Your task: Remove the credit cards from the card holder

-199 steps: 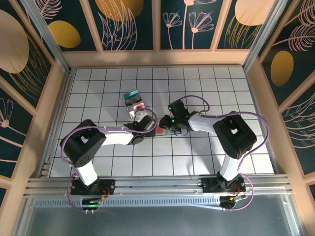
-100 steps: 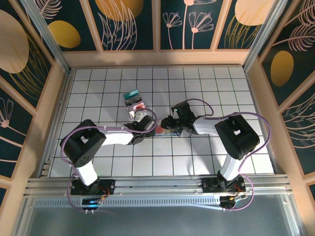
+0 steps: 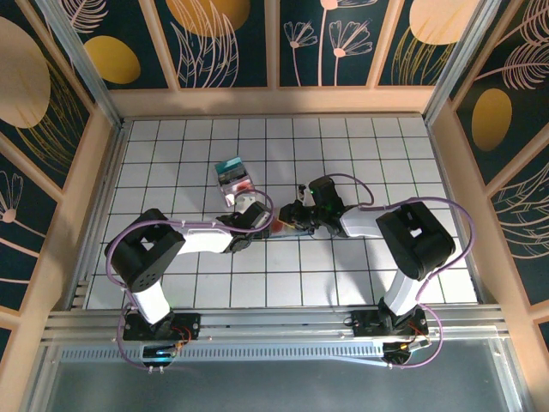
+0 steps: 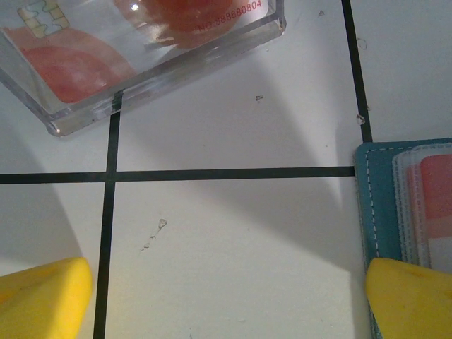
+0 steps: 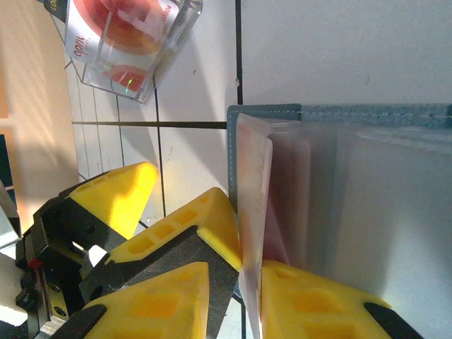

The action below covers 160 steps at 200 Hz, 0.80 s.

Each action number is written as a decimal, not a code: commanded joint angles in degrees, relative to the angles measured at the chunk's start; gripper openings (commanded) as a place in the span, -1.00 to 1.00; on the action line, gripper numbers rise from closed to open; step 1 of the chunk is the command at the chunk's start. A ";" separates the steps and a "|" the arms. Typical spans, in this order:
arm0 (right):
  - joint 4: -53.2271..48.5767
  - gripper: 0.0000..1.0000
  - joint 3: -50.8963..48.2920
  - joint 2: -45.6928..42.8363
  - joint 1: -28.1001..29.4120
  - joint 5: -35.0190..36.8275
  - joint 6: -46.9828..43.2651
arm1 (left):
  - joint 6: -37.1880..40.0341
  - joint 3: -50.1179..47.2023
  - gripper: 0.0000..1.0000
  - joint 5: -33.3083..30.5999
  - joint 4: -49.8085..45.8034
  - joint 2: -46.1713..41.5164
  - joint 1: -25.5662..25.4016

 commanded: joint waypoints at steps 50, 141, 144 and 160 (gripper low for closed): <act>5.06 -0.53 0.43 1.40 -0.29 -2.99 1.11 | -0.51 0.88 0.98 0.63 -6.00 0.67 -0.93; 10.44 -0.58 -4.44 -2.83 -4.16 -5.87 3.32 | -2.59 2.06 0.97 -0.64 -9.32 1.73 -0.96; 10.40 -0.58 -4.52 -2.89 -4.27 -5.86 3.24 | -2.61 2.01 0.97 -0.68 -9.32 1.72 -0.93; 9.42 -0.58 -4.62 -3.07 -4.42 -5.42 2.99 | -2.71 1.97 0.98 -0.76 -9.41 1.72 -0.97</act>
